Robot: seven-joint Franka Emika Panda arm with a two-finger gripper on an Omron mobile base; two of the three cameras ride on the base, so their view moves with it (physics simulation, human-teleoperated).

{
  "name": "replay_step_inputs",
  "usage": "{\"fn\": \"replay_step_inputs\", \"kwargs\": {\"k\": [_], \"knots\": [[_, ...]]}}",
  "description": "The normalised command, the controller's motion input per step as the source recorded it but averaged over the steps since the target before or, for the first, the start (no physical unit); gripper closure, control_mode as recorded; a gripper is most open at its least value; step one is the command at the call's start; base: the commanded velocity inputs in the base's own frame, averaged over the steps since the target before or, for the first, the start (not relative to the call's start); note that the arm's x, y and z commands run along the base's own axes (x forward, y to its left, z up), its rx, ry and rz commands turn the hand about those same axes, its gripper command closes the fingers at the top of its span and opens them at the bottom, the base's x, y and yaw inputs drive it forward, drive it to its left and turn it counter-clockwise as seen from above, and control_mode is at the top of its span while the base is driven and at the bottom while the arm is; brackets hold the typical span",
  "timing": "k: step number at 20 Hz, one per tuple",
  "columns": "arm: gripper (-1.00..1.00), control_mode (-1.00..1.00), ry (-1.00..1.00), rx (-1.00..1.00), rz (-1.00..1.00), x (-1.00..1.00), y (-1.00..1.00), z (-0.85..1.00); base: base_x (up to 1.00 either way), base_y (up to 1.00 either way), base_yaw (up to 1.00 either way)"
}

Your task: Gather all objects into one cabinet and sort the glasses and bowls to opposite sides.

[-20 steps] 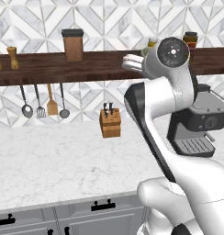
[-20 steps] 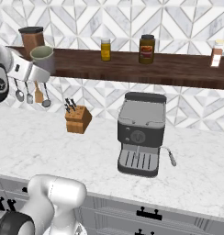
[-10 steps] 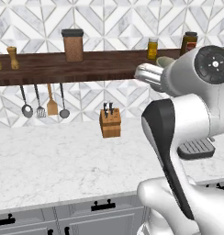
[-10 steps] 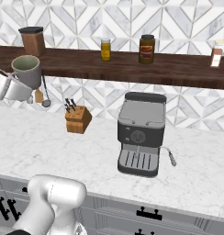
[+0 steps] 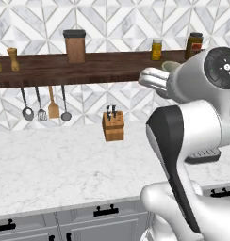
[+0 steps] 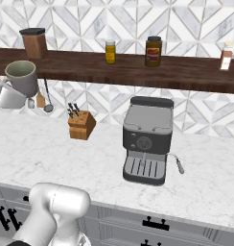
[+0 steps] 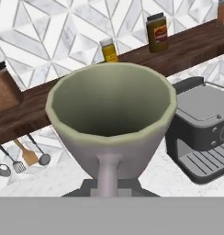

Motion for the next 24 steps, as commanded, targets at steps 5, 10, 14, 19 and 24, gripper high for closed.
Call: {"fn": "replay_step_inputs", "kwargs": {"k": [5,10,14,19,24], "knots": [[1.00,1.00,0.03,0.00,0.00,-0.38,0.00,0.00,-0.10,0.00,0.00],[1.00,1.00,0.00,0.00,0.00,0.00,0.00,0.00,-0.48,0.00,0.00],[1.00,1.00,0.00,0.00,0.00,0.00,0.00,0.00,-0.01,-0.53,-0.01],[1.00,1.00,0.00,0.00,0.00,0.00,0.00,0.00,-0.63,-0.83,-0.19],[1.00,1.00,0.00,0.00,0.00,0.00,0.00,0.00,-0.82,-0.11,-0.58]]}}
